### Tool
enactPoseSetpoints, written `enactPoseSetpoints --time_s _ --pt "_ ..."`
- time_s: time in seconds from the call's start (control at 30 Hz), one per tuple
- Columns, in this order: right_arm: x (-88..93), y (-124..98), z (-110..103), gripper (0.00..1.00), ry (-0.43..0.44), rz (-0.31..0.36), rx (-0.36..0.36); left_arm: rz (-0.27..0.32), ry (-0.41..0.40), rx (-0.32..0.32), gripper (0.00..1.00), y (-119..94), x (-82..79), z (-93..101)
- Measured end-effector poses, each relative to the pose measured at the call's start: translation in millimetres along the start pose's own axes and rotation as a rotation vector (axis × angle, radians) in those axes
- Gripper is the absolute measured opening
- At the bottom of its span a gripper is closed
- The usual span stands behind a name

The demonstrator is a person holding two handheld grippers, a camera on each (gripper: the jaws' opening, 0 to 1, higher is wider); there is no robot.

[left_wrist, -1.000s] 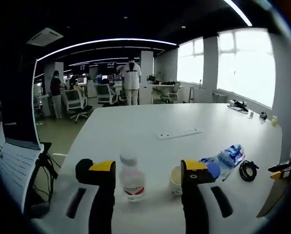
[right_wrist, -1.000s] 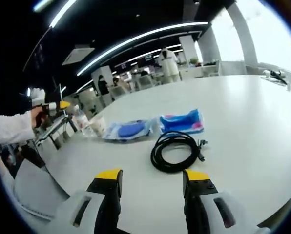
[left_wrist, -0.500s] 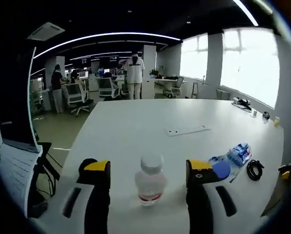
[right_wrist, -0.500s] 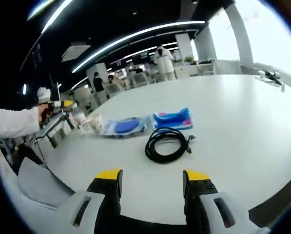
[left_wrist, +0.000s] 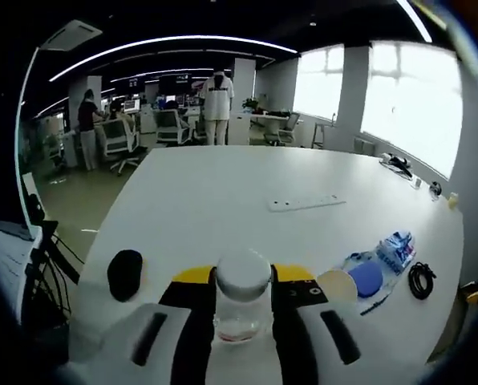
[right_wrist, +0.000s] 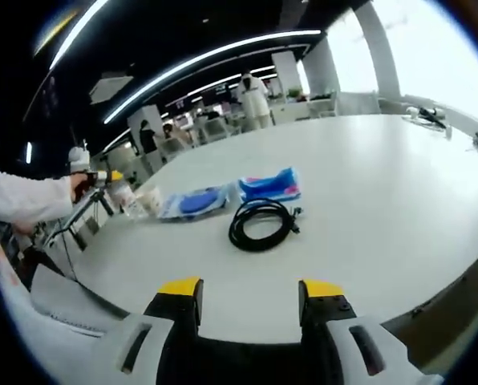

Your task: Arrange the tabletop items into an orderly group along one side of the table until the central work area is clear of visible clutter.

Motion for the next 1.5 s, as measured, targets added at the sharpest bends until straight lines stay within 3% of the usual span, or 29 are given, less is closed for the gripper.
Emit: enactPoseSetpoints --time_s 0.23,0.47,0.6,0.7,1.07,1.5 --pt "7.4 -2.0 7.3 0.46 0.044 0.001 0.033 -0.024 -0.004 -0.013 0.21 -3.3 -0.4 -4.6" --pt "0.1 2.3 1.0 0.46 0.035 0.02 0.012 -0.029 -0.036 -0.018 0.21 -12.1 0.8 -0.6" --pt "0.4 3.8 -0.6 0.46 0.043 0.029 0.008 -0.034 -0.119 -0.056 0.21 -17.5 2.9 2.5" --pt "3.3 5.1 -0.8 0.46 0.056 0.03 0.008 -0.036 -0.134 -0.063 0.21 -18.1 0.6 8.3" --pt "3.2 2.4 6.8 0.45 0.116 0.061 0.018 -0.059 -0.094 -0.069 0.21 -9.9 3.2 34.9" --pt "5.2 1.1 4.3 0.45 0.127 0.069 0.023 -0.081 -0.067 -0.069 0.21 -8.2 11.8 42.6"
Point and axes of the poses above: the point that each gripper's makers call its tool centre point, and the gripper's own axes: y roughly forward along the fingers, z roughly to its right, x roughly out of its underside, the point moved 2 cm from there along -y, roughly backward along the fingers, and after that the axes turned 5 degrees about -y, right-handed, at the moved point
